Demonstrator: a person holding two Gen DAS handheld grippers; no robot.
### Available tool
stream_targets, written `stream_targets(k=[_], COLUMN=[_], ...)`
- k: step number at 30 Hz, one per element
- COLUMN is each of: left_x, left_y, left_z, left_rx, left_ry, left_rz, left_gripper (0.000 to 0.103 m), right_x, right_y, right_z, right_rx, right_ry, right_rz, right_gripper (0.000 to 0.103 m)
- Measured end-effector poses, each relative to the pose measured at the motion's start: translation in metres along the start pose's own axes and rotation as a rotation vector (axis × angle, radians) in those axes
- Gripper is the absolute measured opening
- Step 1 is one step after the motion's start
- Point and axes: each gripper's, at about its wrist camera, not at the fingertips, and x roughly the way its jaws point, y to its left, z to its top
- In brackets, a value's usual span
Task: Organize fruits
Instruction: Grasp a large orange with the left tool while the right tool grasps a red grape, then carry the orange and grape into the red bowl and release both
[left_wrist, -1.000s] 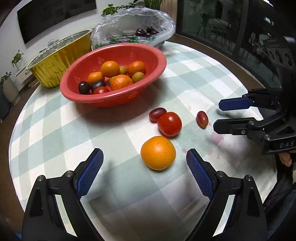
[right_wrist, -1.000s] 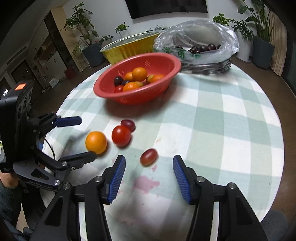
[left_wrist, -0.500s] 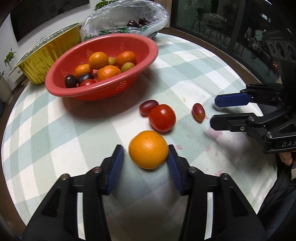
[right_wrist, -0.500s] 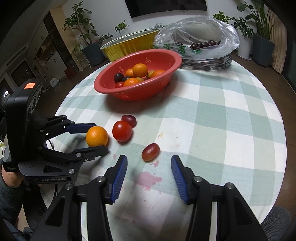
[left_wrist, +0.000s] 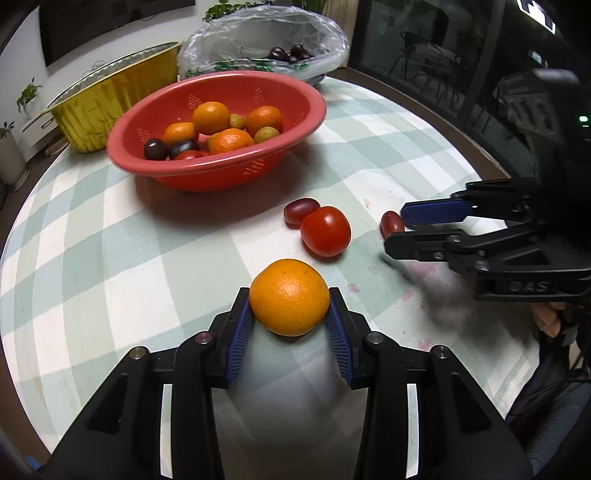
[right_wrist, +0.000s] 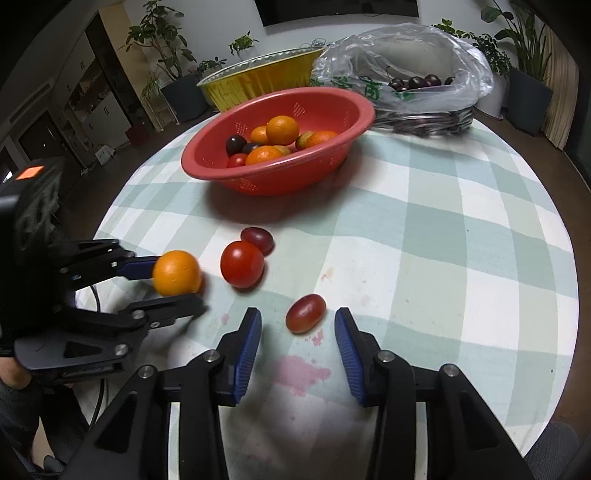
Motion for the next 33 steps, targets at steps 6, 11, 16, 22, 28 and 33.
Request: stream_targets(k=[6,11,16,22,28,33], left_x=[-0.009,-0.015,-0.018,-0.020,-0.035,-0.049], left_y=[0.006,0.007,0.005,0.008,0.021,0.034], left_z=[-0.013,-0.018,-0.017,-0.016,-0.014,-0.007], left_rx=[-0.047,-0.073,-0.080,-0.092,-0.117,-0.132], left_ry=[-0.015,-0.035,-0.051,-0.064,-0.096,-0.121], left_rz=[0.005,0.009,0.006,0.004,0.023,0.043], left_gripper=[0.038,0.038,0.038,0.038,0.038,0.038], right_x=[0.010,0.012,0.013,0.009,-0.007,-0.020], right_y=[0.006,0.014,0.020,0.020,0.013,-0.006], right_z=[0.005,0.004,0.003,0.002,0.006,0.014], right_rx=[-0.035,-0.080,-0.113,-0.092,-0.040,0.023], right_ry=[0.017,0.023,0.031,0.033,-0.001,-0.033], right_rz=[-0.043,-0.100,-0.141,-0.119,-0.073,-0.064], right_gripper=[0.039,0.032,0.025,0.024,0.024,0.024])
